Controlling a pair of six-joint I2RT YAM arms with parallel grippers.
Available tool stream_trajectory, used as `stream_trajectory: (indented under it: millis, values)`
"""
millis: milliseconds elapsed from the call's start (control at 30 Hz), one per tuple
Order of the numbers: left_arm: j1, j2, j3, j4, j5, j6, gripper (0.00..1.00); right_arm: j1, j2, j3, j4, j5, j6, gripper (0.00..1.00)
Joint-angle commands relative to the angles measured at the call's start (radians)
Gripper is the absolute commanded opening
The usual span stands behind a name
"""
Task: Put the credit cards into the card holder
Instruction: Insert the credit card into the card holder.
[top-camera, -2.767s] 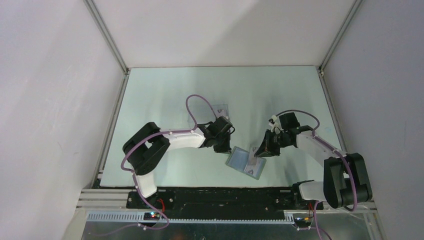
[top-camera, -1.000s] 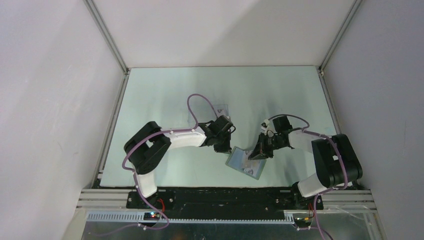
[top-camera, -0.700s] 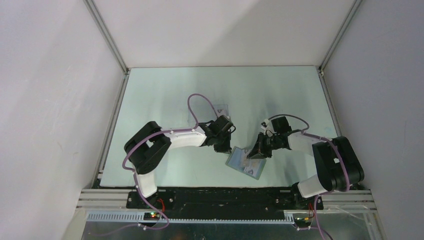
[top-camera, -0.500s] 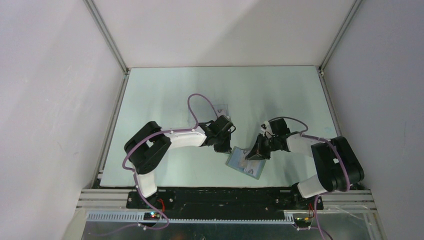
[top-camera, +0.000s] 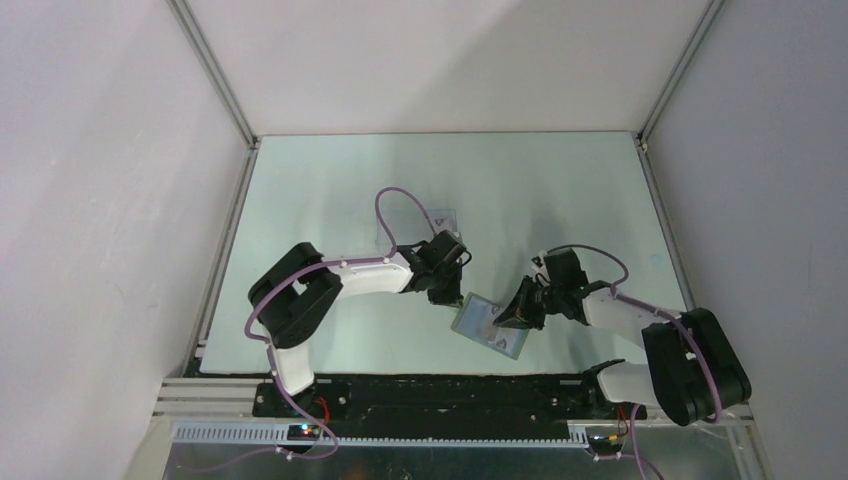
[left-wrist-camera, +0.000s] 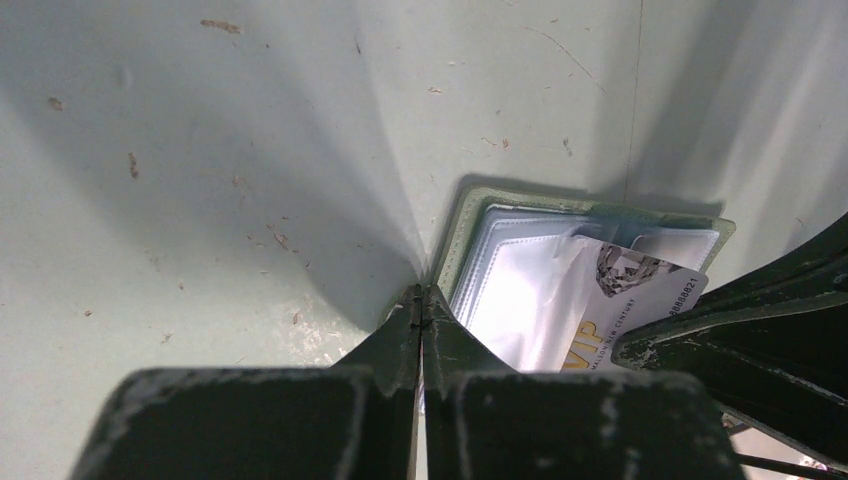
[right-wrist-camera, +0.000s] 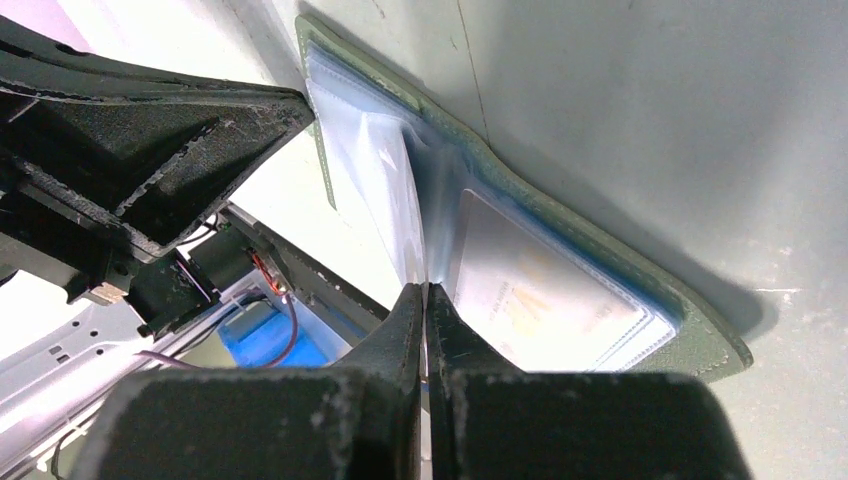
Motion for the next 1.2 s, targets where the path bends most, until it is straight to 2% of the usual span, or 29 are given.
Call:
stream_trajectory:
  millis: [0, 333, 567, 800, 967, 1100, 1167]
  values:
    - [-0.005, 0.081, -0.023, -0.051, -0.042, 0.036, 0.0, -0.002, -0.007, -0.017, -0.045, 0.062, 0.016, 0.0]
    - [-0.004, 0.086, -0.019, -0.052, -0.037, 0.038, 0.0, -0.004, 0.195, -0.005, 0.083, -0.07, -0.003, 0.0]
    - [-0.003, 0.088, -0.018, -0.051, -0.036, 0.039, 0.0, 0.011, 0.199, 0.029, 0.093, -0.044, 0.017, 0.02]
    - [-0.003, 0.081, -0.019, -0.053, -0.04, 0.038, 0.0, 0.041, 0.102, 0.071, -0.041, 0.064, -0.02, 0.35]
    - [-0.001, 0.069, -0.013, -0.052, -0.04, 0.042, 0.0, 0.045, 0.017, 0.089, -0.163, 0.117, -0.05, 0.48]
    - [0.009, 0.059, -0.009, -0.05, -0.027, 0.046, 0.0, 0.046, -0.003, 0.098, -0.211, 0.141, -0.063, 0.66]
    - [0.012, 0.058, -0.011, -0.051, -0.024, 0.047, 0.0, 0.046, 0.003, 0.1, -0.213, 0.139, -0.064, 0.67]
